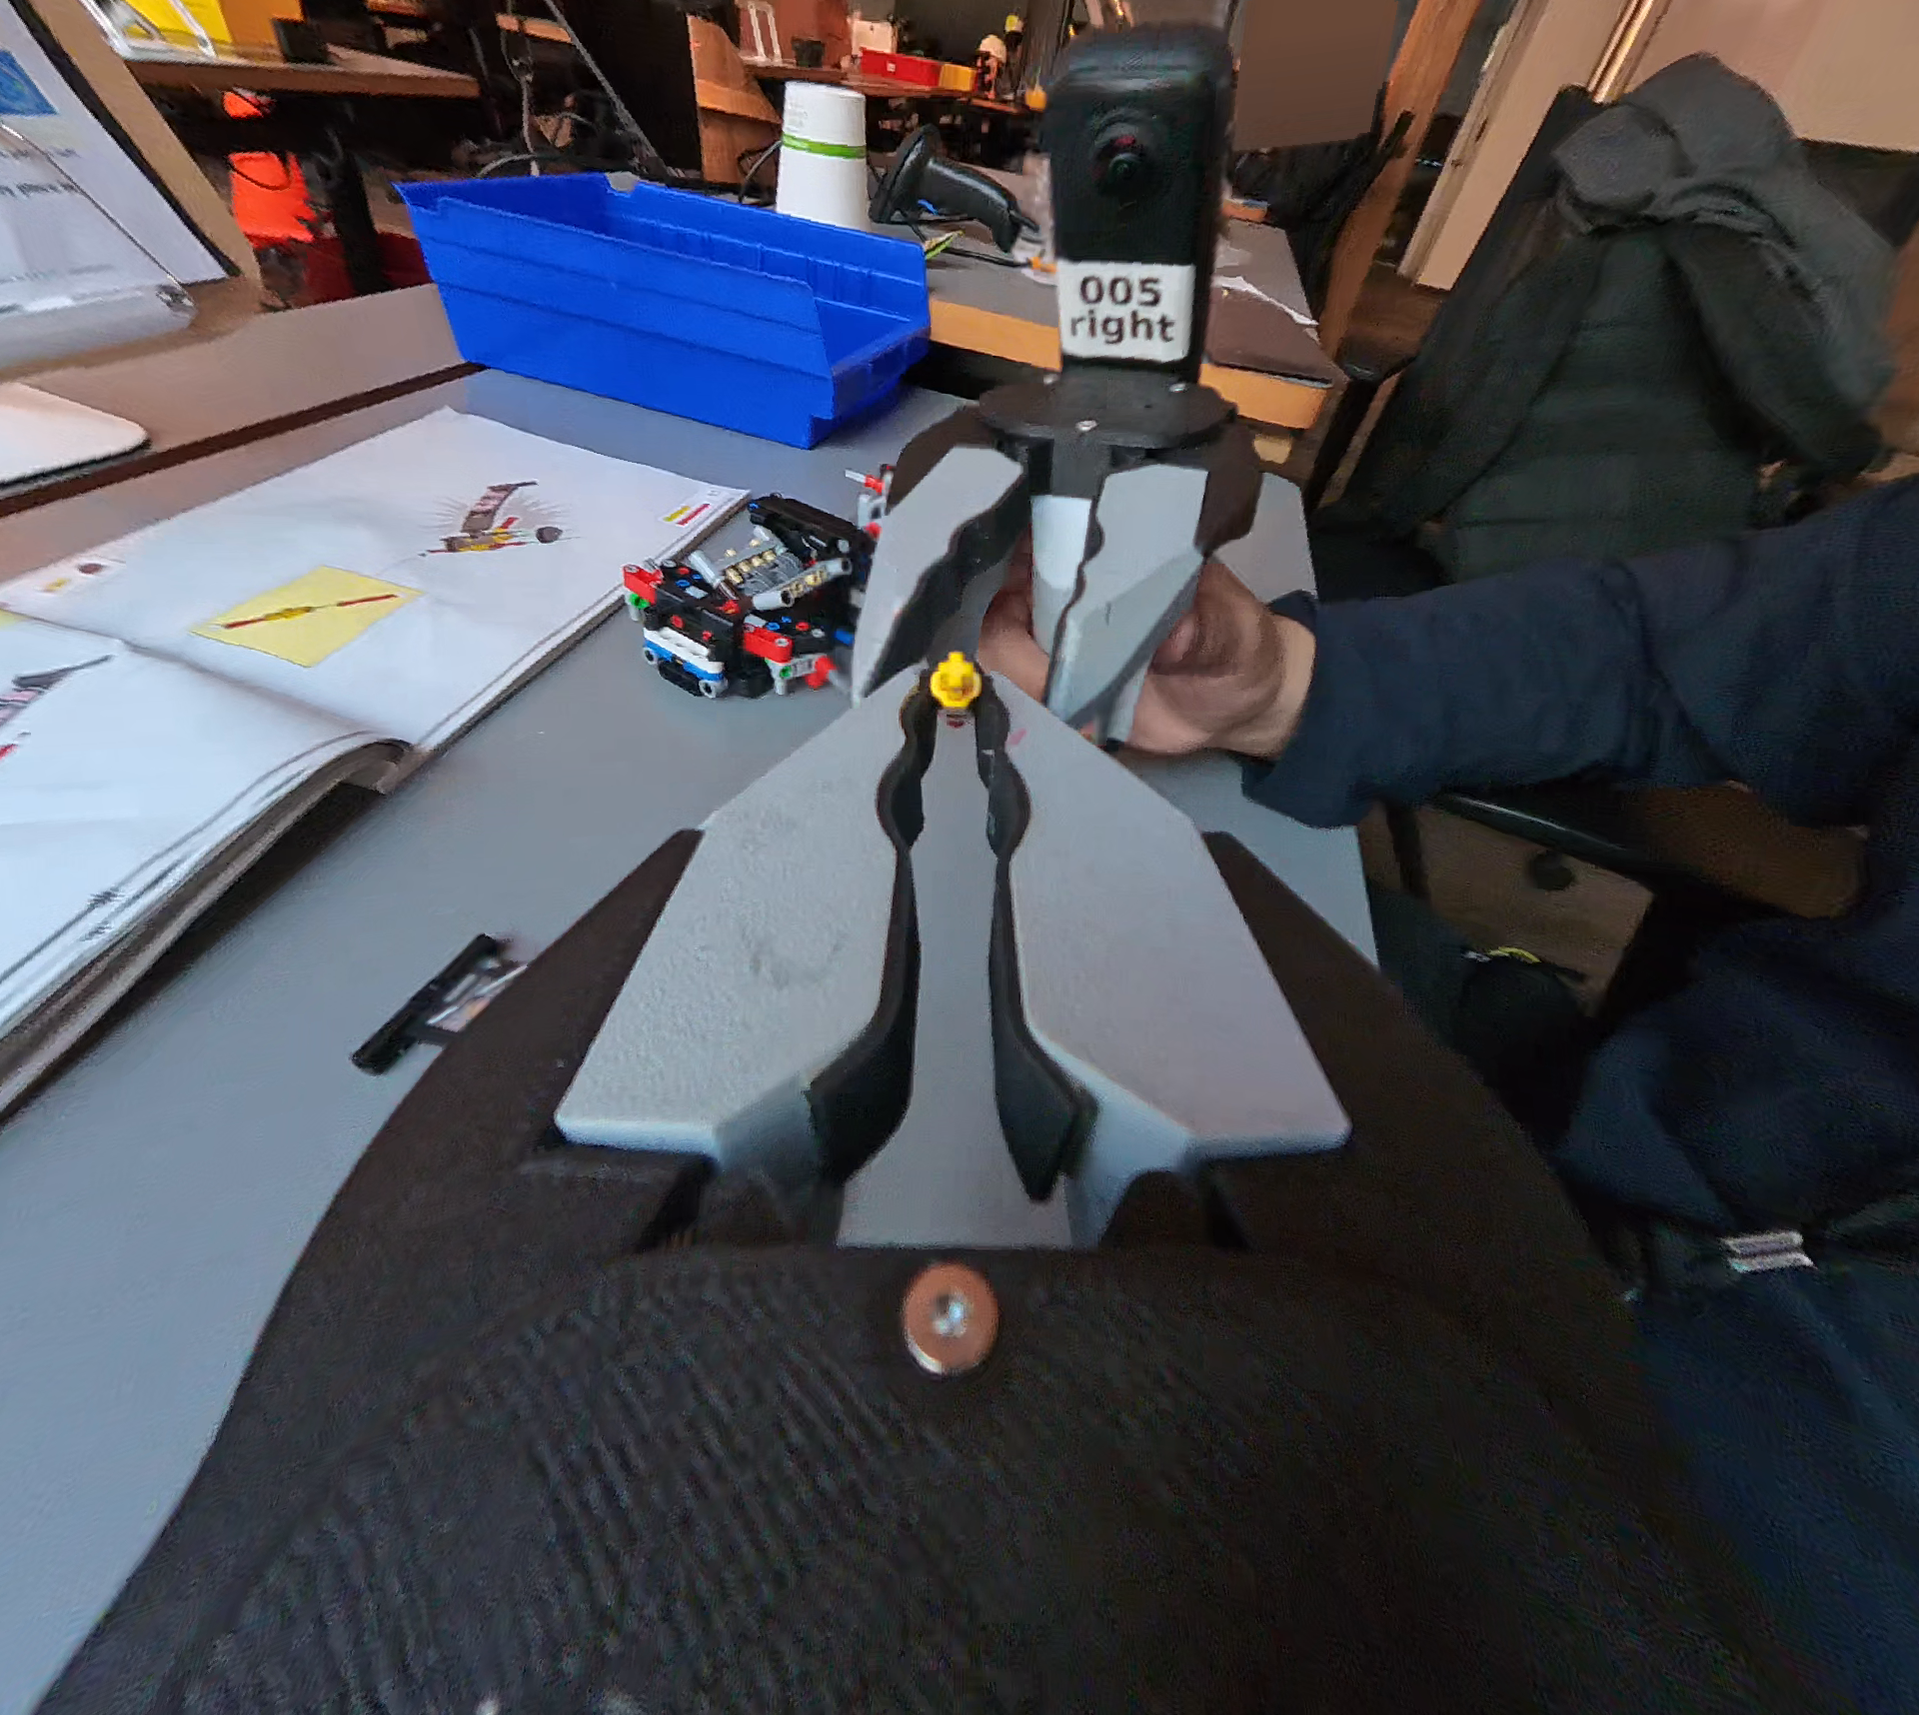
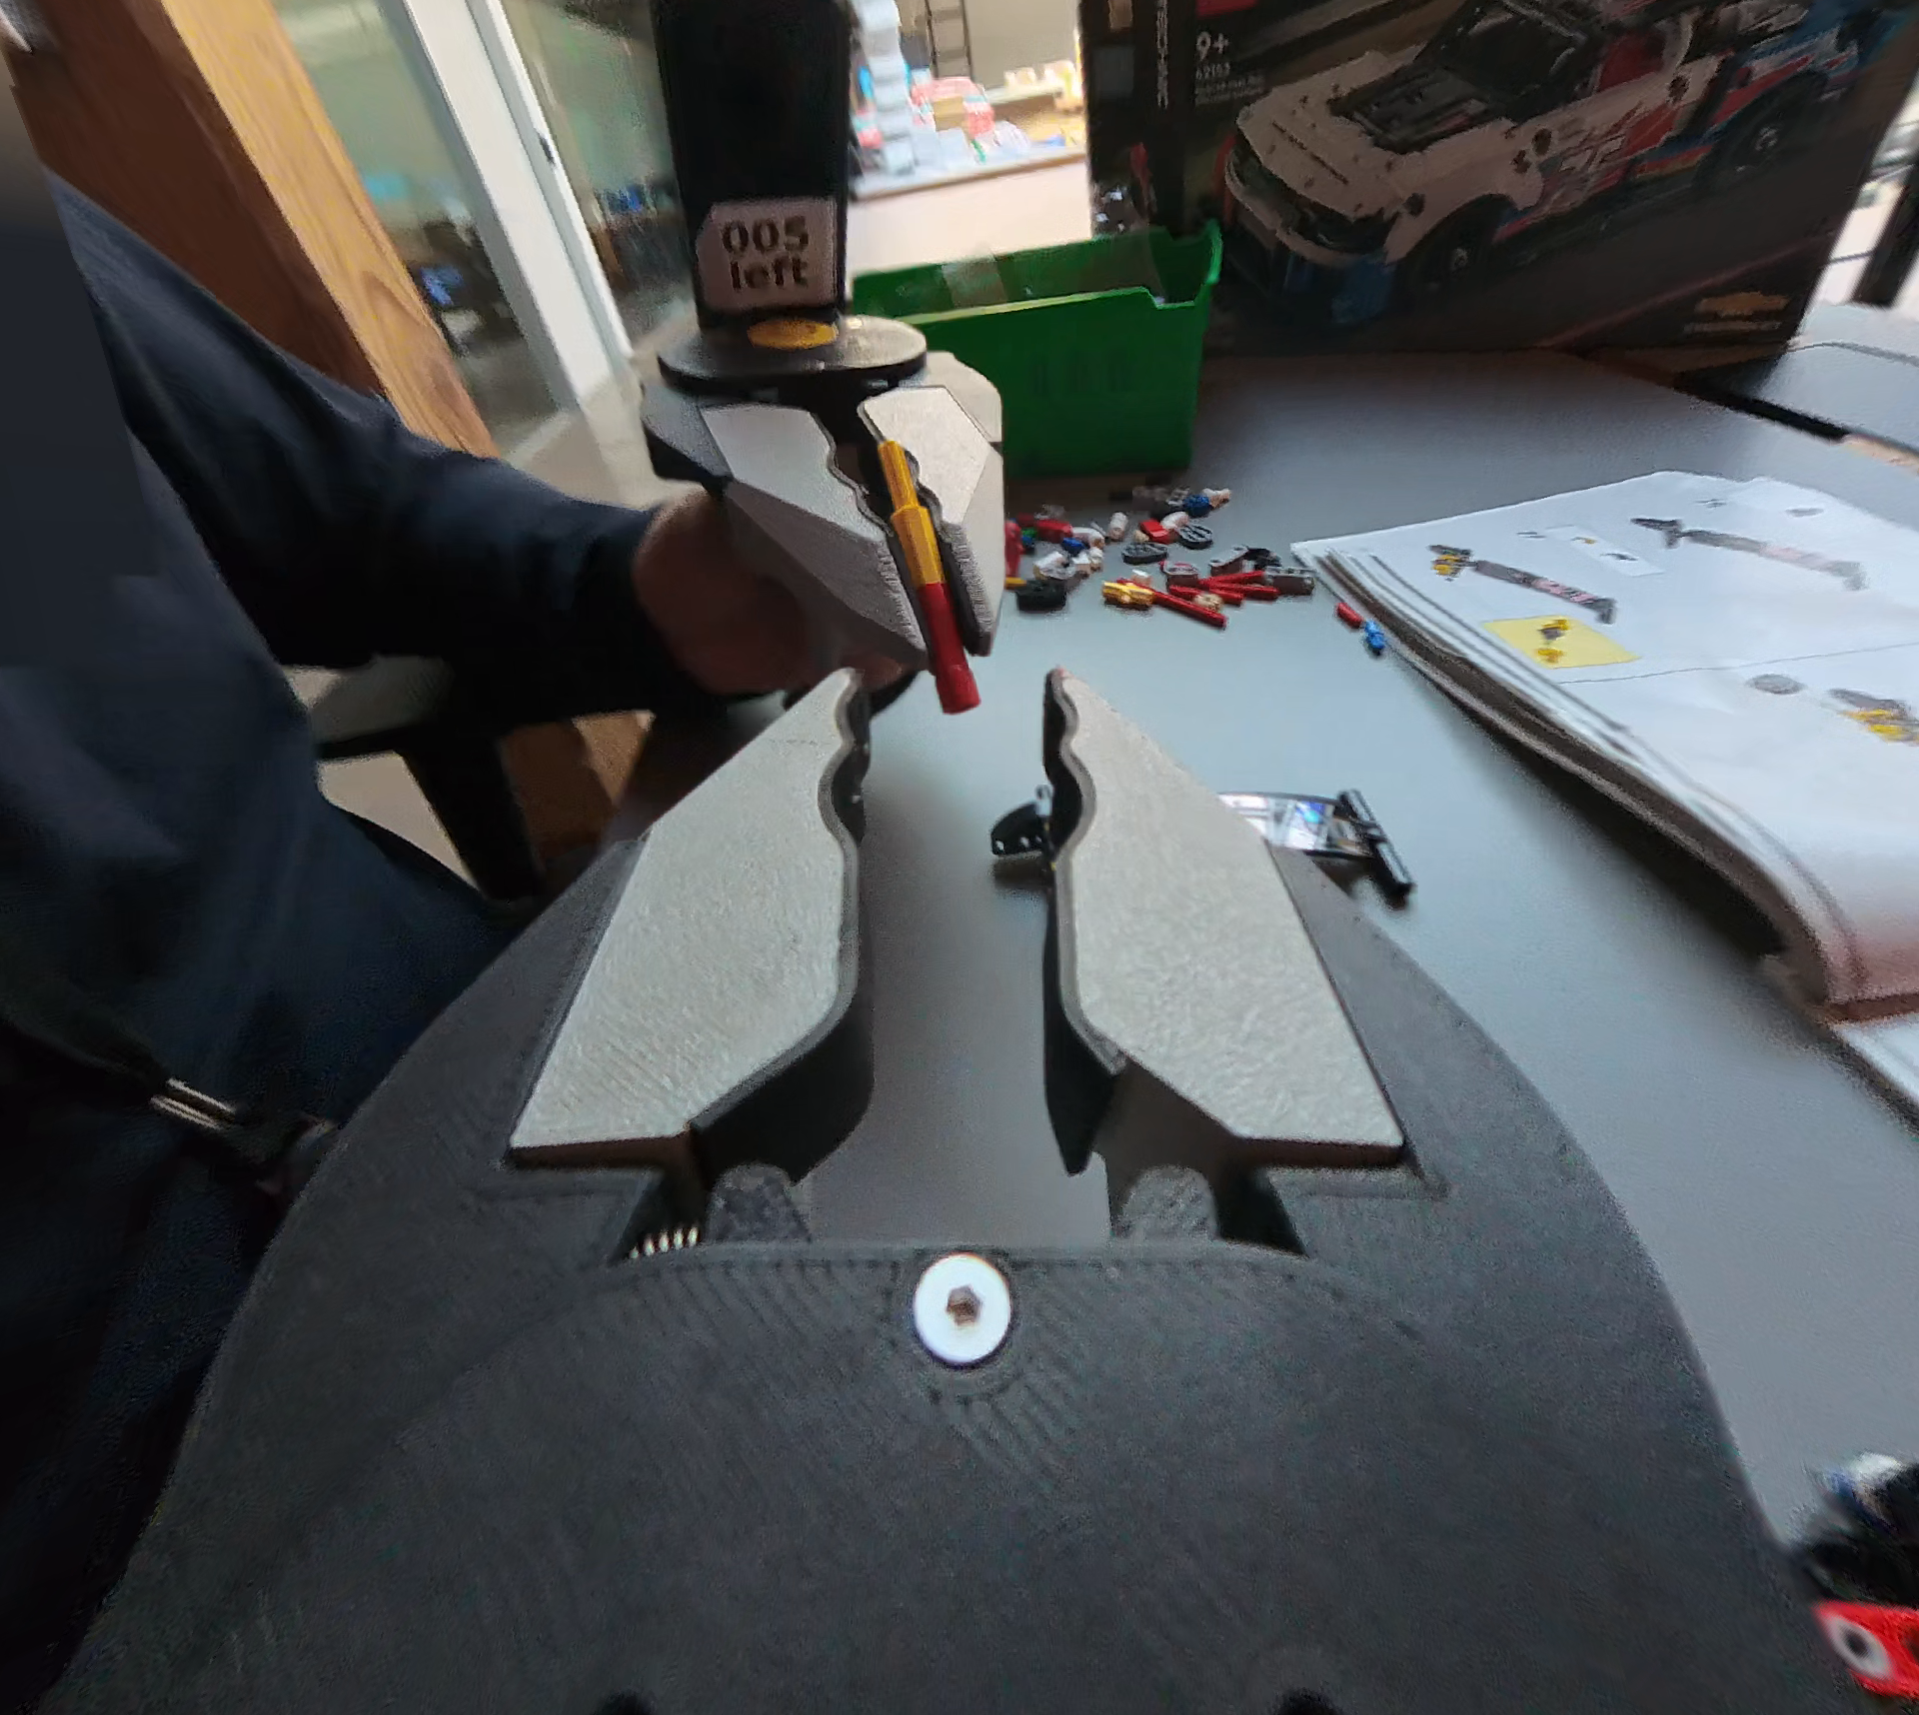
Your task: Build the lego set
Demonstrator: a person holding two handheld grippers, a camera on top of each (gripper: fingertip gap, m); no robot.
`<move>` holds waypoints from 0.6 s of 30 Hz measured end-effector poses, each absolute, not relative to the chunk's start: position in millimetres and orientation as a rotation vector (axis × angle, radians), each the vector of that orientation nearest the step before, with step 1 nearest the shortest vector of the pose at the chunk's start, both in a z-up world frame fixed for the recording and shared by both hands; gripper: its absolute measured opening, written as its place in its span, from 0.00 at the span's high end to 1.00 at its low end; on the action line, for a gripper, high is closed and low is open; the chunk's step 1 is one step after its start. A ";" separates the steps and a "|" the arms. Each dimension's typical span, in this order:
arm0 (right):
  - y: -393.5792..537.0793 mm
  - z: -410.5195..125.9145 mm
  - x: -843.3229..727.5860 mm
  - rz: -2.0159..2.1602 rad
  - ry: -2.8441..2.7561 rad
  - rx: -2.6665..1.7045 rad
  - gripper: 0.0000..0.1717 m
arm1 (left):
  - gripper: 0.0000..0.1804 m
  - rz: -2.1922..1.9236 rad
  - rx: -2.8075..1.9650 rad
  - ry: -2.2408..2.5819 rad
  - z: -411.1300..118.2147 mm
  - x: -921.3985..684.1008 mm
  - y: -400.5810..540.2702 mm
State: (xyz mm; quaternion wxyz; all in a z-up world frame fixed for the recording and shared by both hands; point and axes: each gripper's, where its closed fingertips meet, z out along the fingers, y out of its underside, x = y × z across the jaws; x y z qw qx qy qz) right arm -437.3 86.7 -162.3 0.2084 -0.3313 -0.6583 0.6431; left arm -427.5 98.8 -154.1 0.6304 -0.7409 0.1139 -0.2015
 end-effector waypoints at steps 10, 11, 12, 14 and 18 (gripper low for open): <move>91.5 -179.0 -440.9 1.304 -1.868 -0.832 0.96 | 0.97 -0.594 -1.752 0.135 -167.5 -425.9 104.5; 92.2 -179.4 -440.8 1.317 -1.871 -0.843 0.98 | 0.97 -0.607 -1.754 0.135 -167.8 -426.4 104.3; 94.4 -180.3 -441.4 1.329 -1.870 -0.868 0.98 | 0.97 -0.589 -1.776 0.135 -171.1 -429.8 104.5; 99.1 -182.8 -441.9 1.363 -1.876 -0.917 0.98 | 0.97 -0.524 -1.810 0.146 -176.6 -438.5 104.4; 107.7 -196.8 -442.1 1.342 -1.935 -0.993 0.98 | 0.96 -0.470 -1.849 0.169 -183.3 -446.0 103.1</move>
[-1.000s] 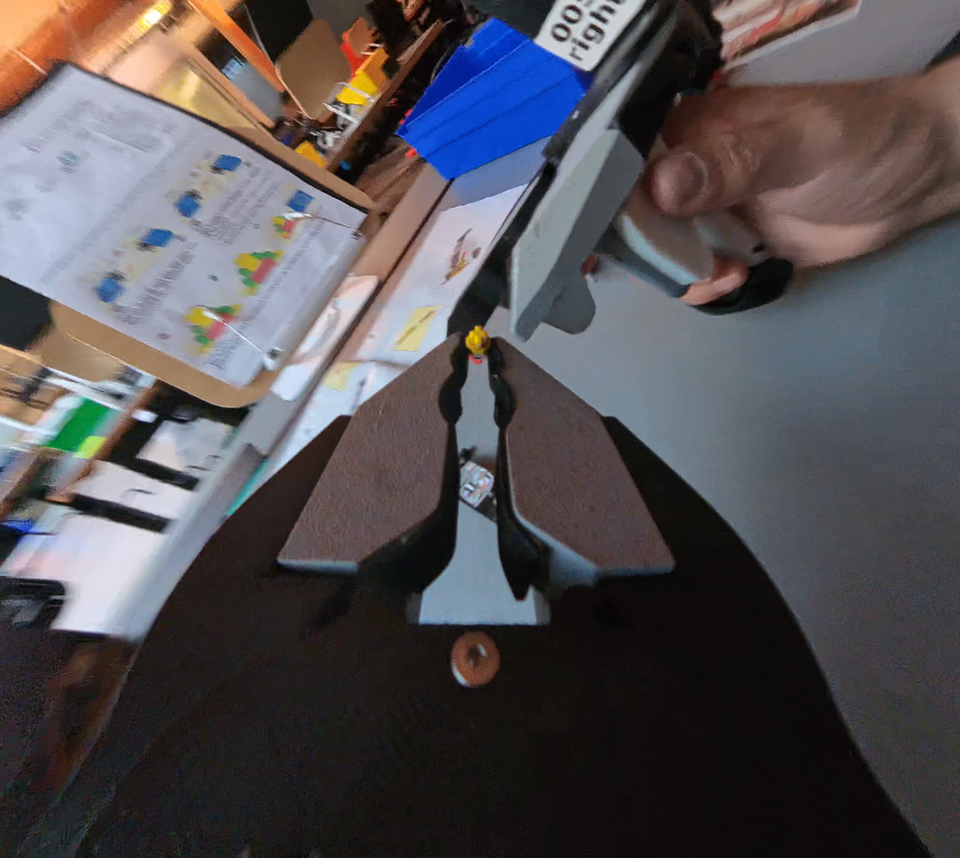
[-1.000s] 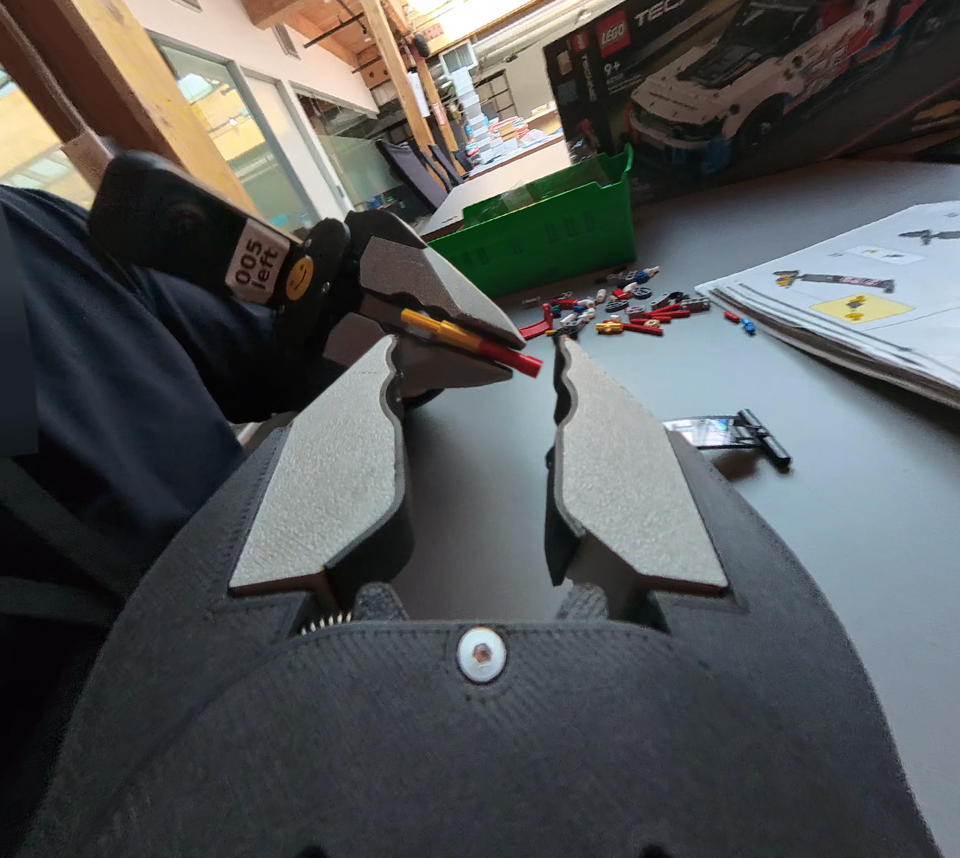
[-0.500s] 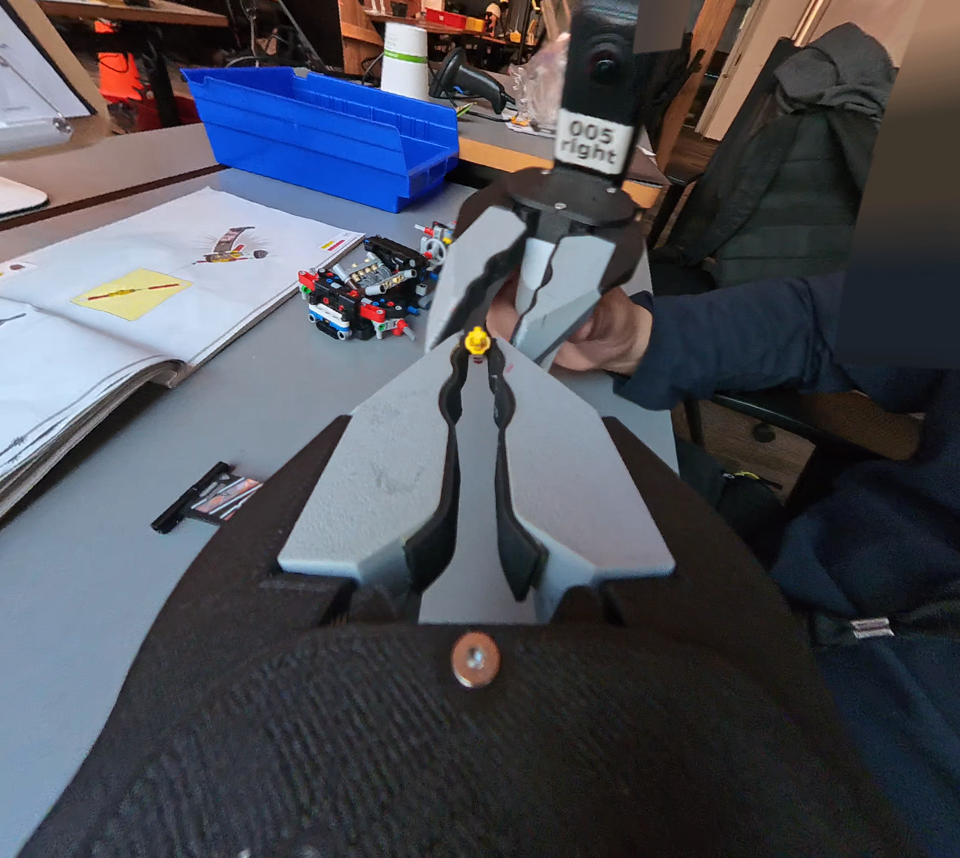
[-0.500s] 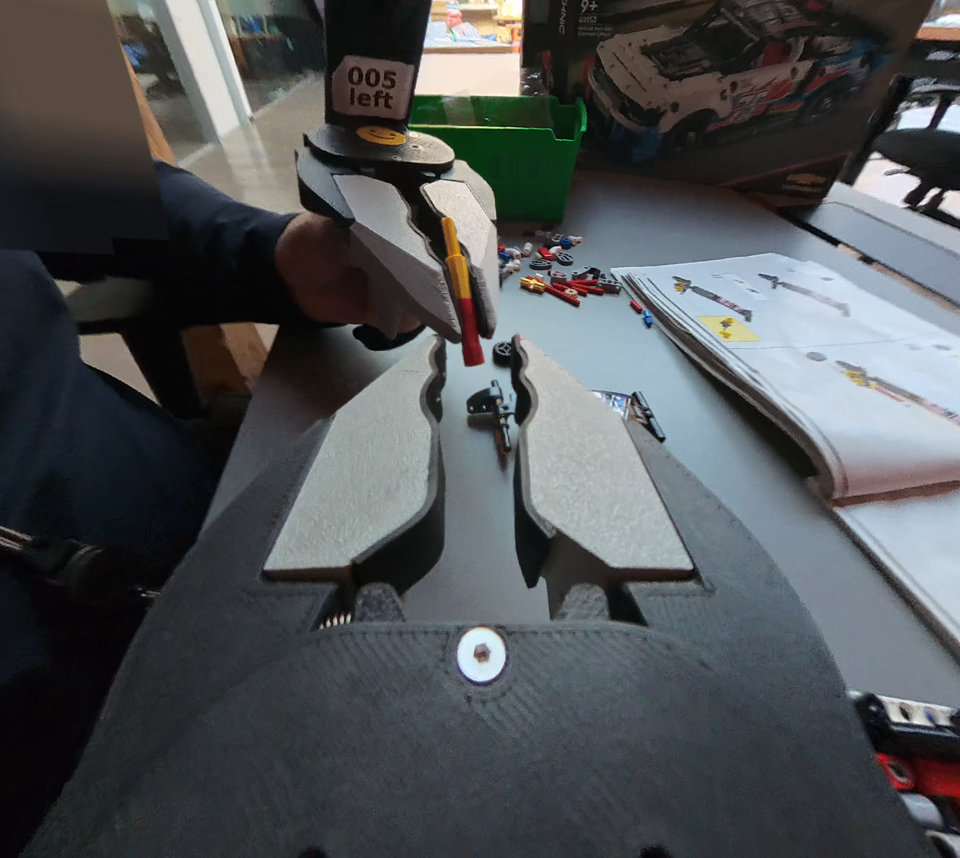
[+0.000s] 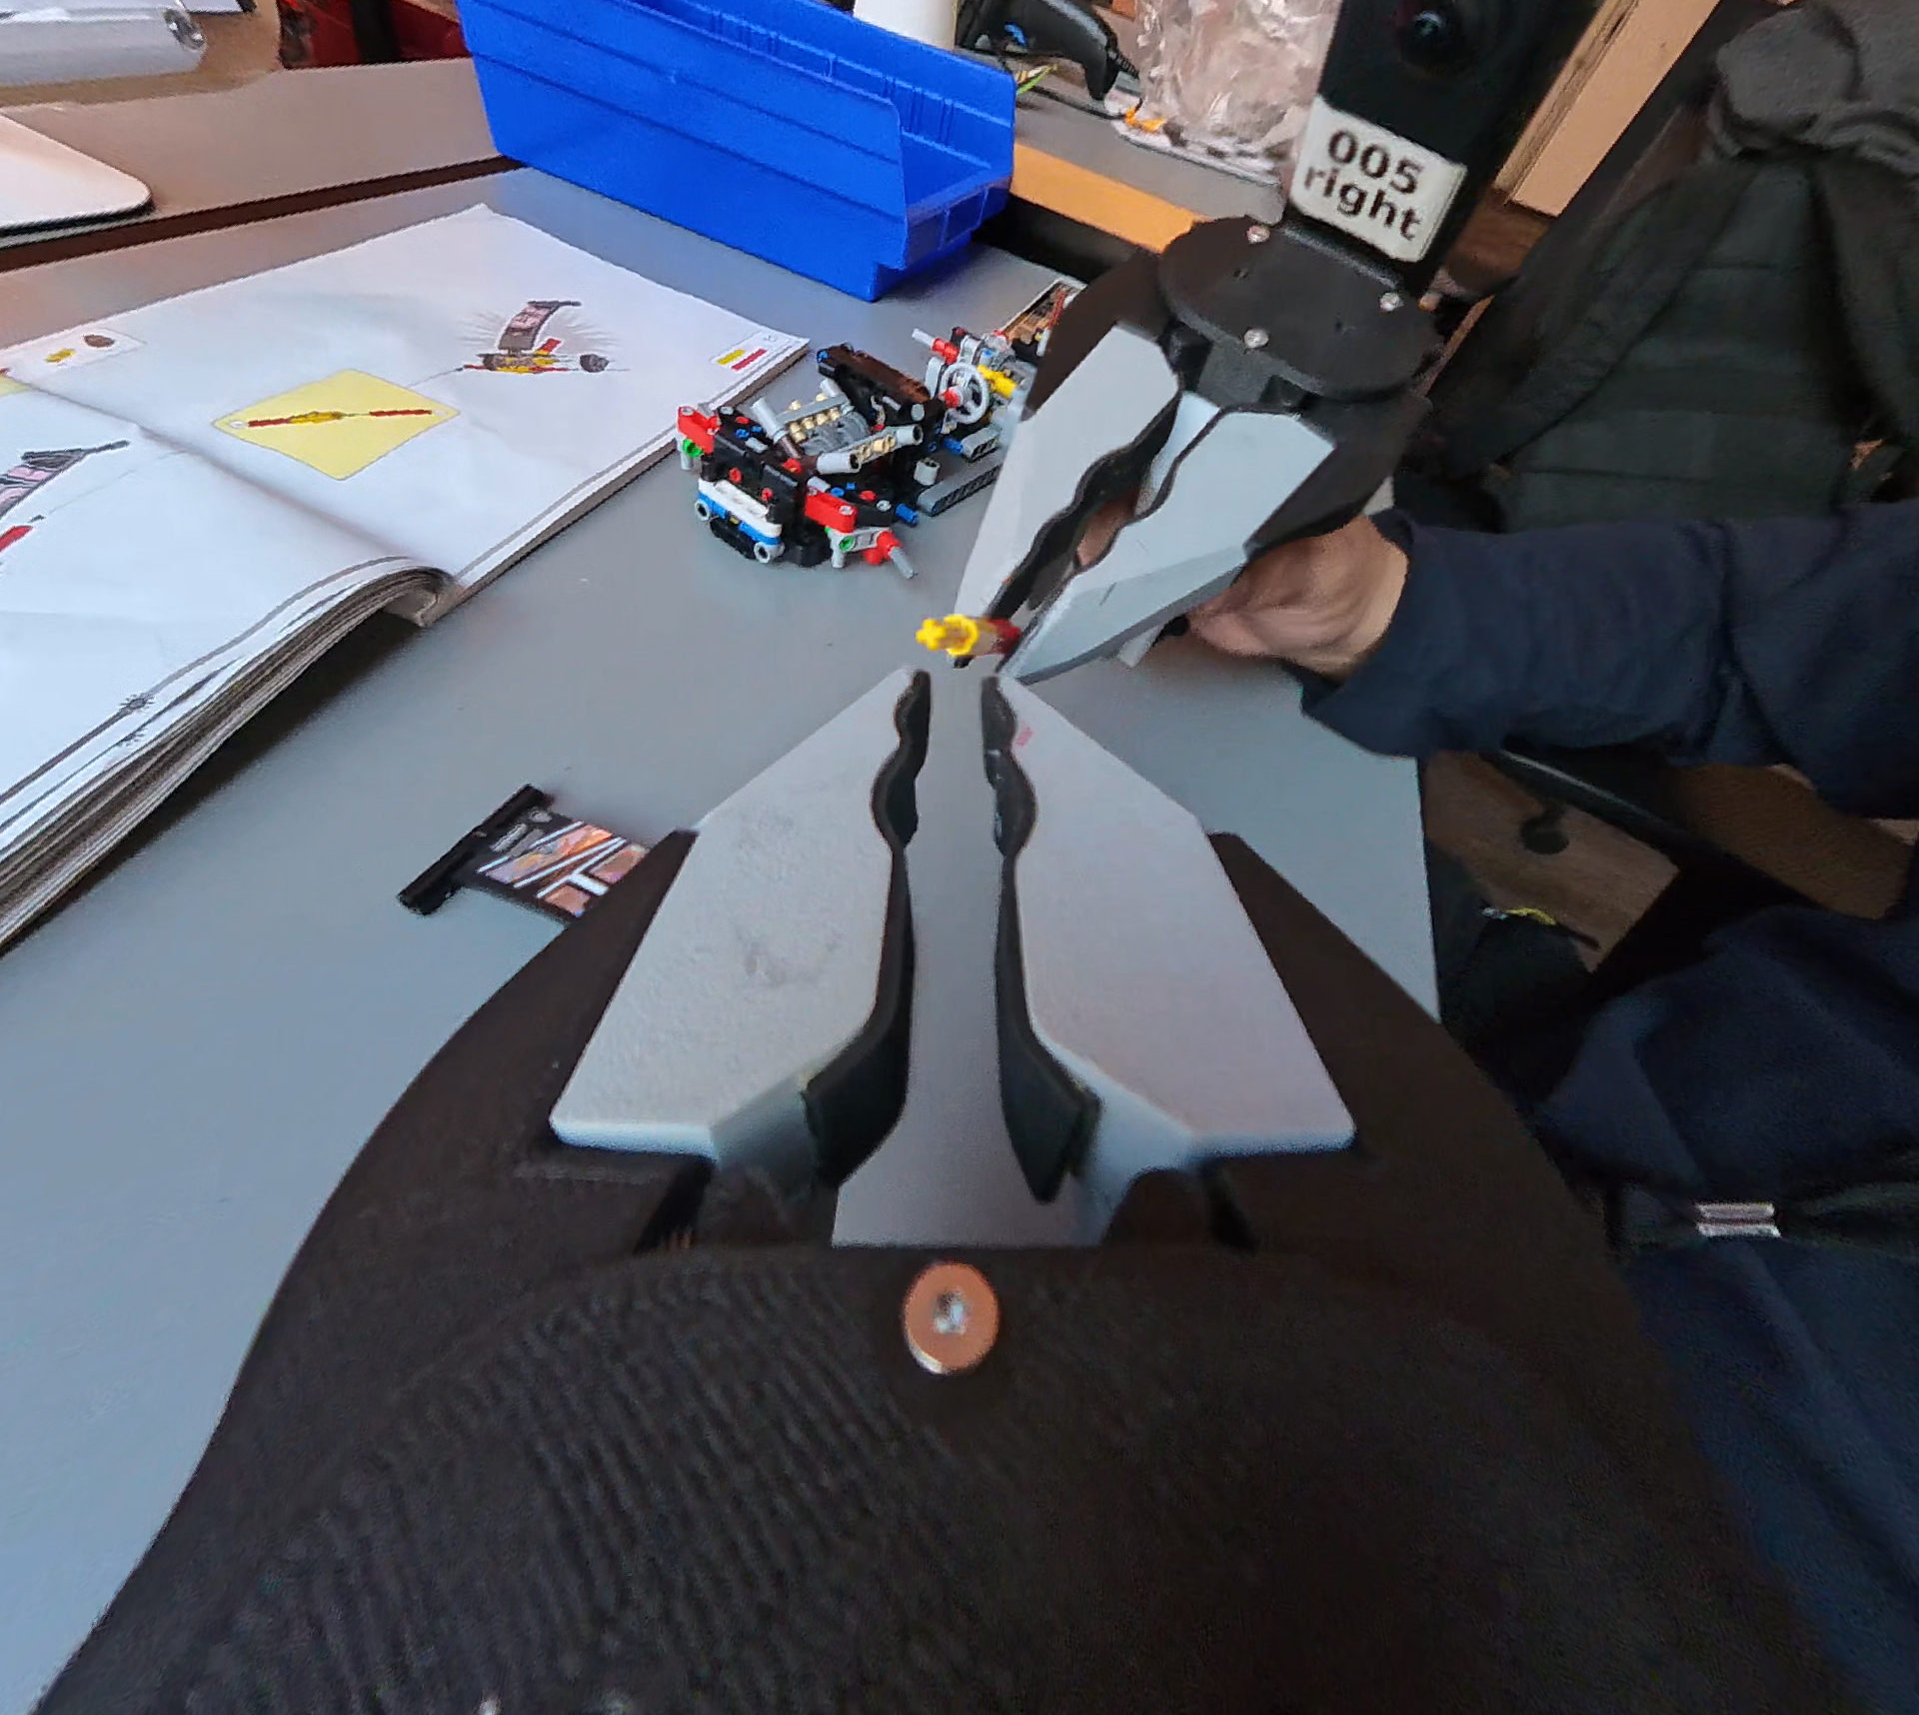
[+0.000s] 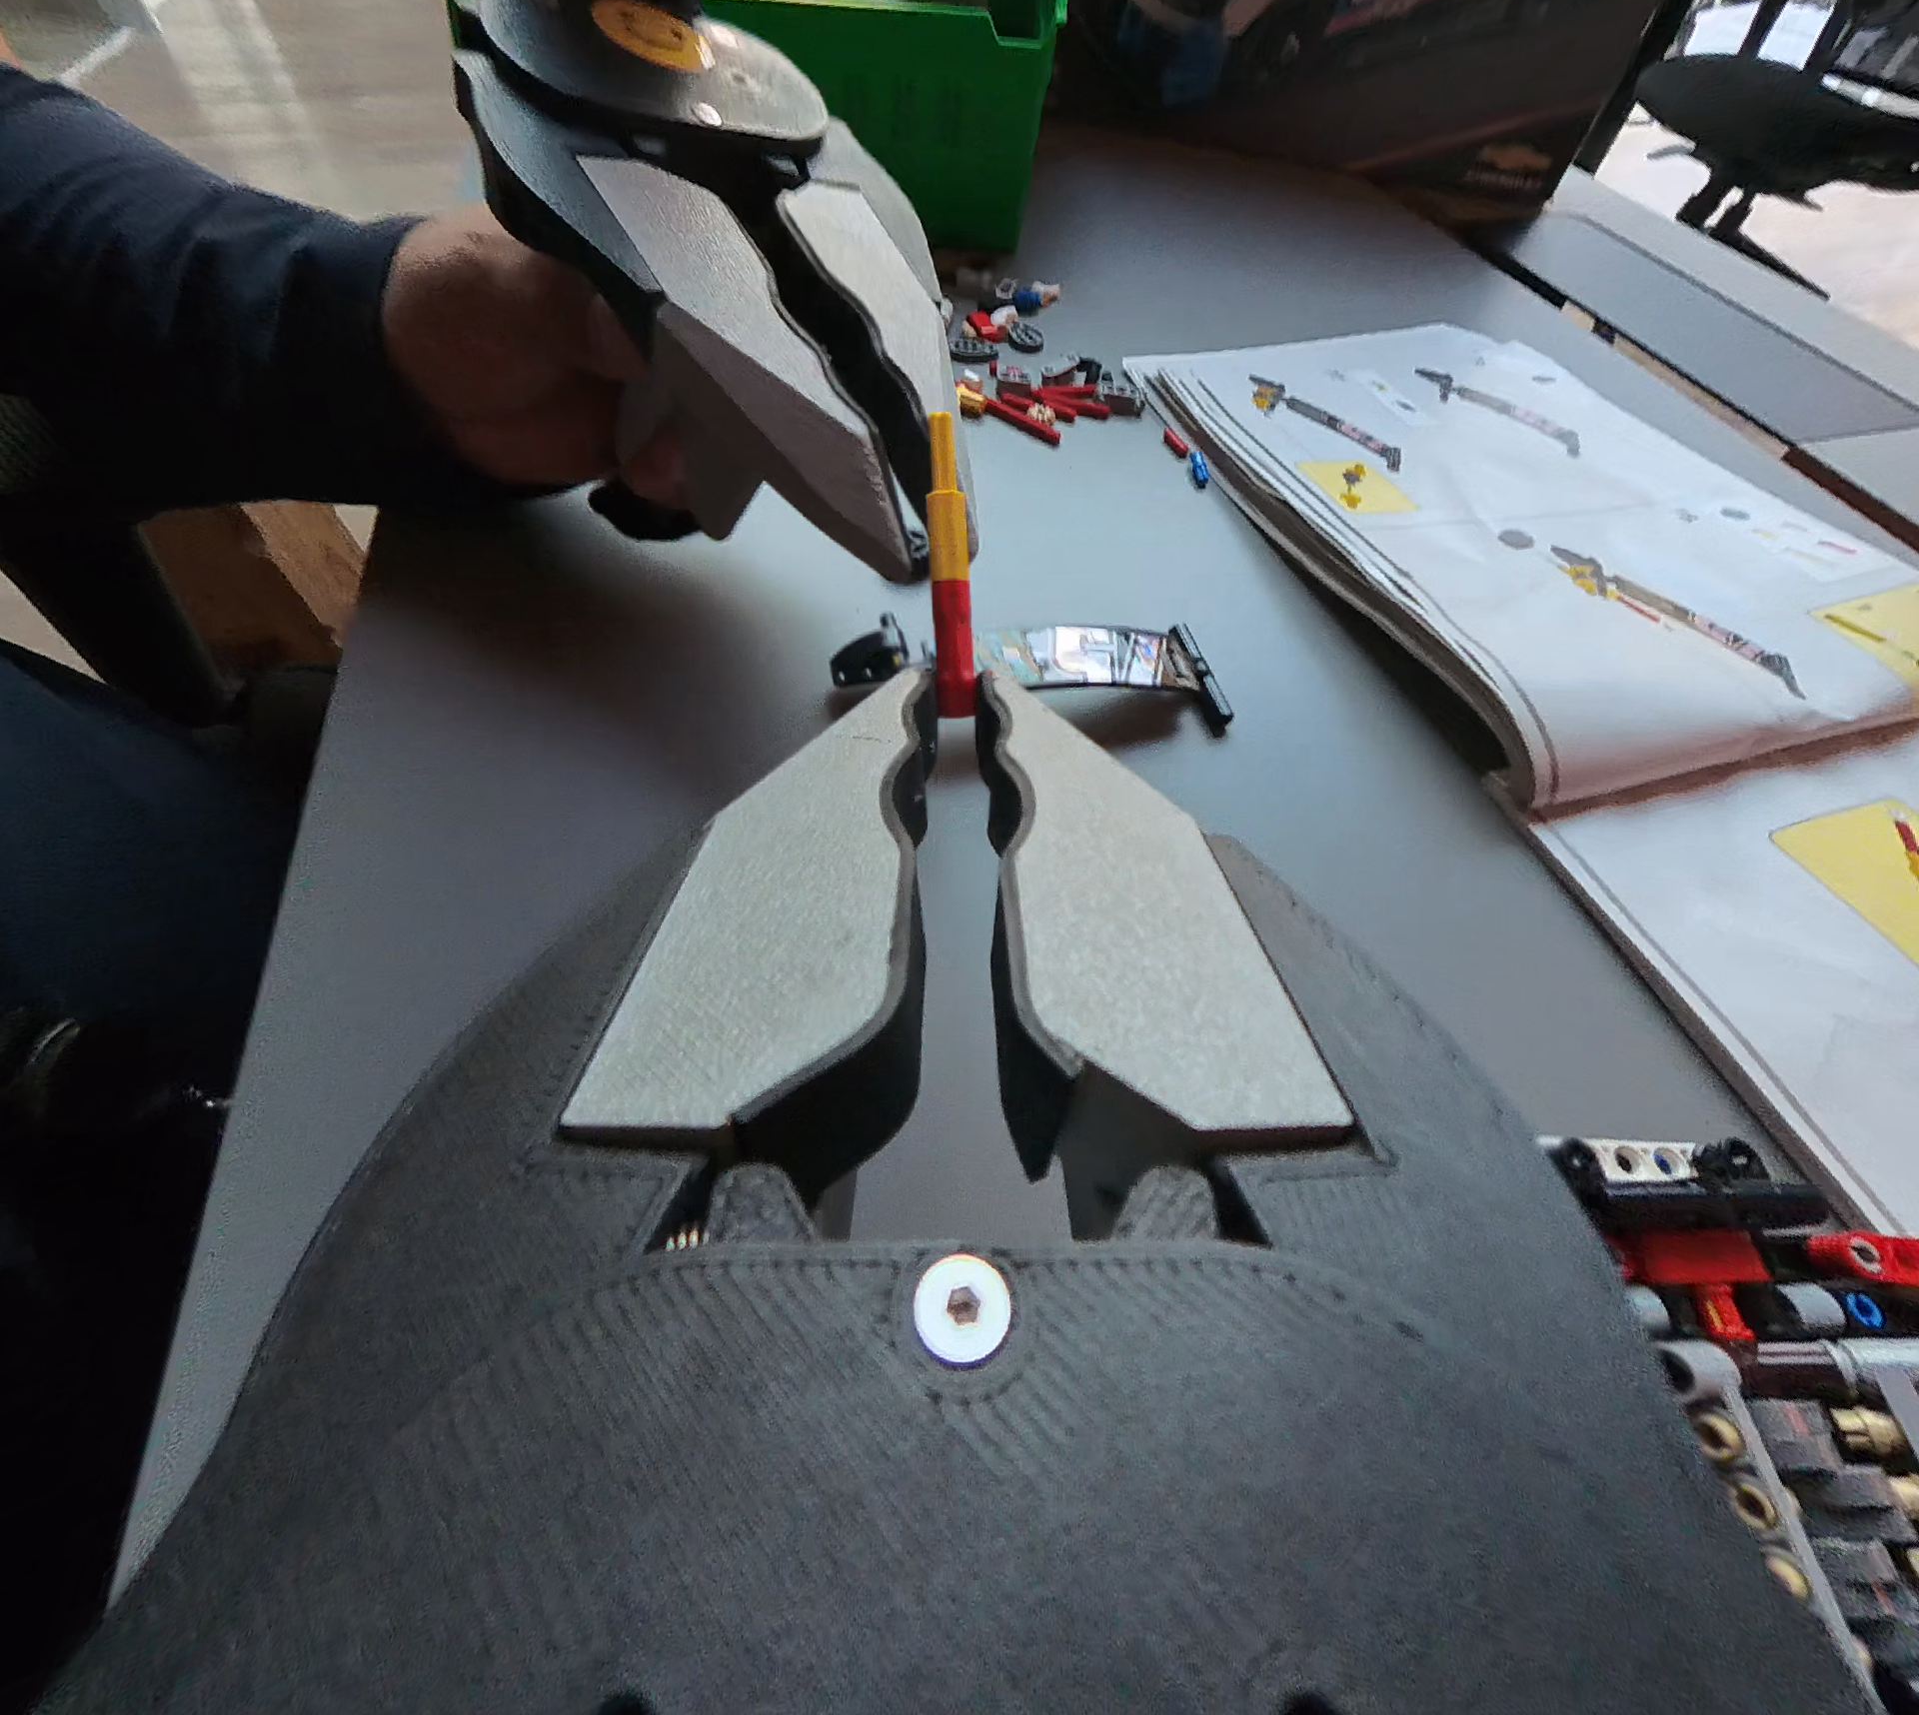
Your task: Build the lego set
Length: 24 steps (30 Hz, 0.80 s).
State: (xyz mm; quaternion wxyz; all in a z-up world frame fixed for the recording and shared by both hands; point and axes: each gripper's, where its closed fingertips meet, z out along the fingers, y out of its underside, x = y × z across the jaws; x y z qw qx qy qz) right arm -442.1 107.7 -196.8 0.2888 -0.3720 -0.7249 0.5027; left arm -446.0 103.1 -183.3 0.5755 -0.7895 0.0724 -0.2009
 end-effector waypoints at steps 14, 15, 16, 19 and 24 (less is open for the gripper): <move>142.9 -250.6 -411.3 1.199 -2.205 -1.216 0.98 | 0.97 0.330 -1.914 0.126 -192.8 -566.4 82.3; 145.5 -252.2 -407.5 1.178 -2.218 -1.221 0.98 | 0.98 0.339 -1.900 0.098 -192.7 -569.8 82.0; 148.6 -253.0 -404.3 1.155 -2.226 -1.223 0.97 | 0.98 0.350 -1.890 0.075 -193.0 -572.9 82.5; 155.4 -249.8 -396.6 1.145 -2.214 -1.243 0.97 | 0.99 0.398 -1.898 0.047 -200.0 -582.2 85.9; 151.2 -247.0 -387.1 1.321 -2.222 -1.410 0.97 | 0.99 0.495 -1.960 -0.061 -213.0 -606.8 82.6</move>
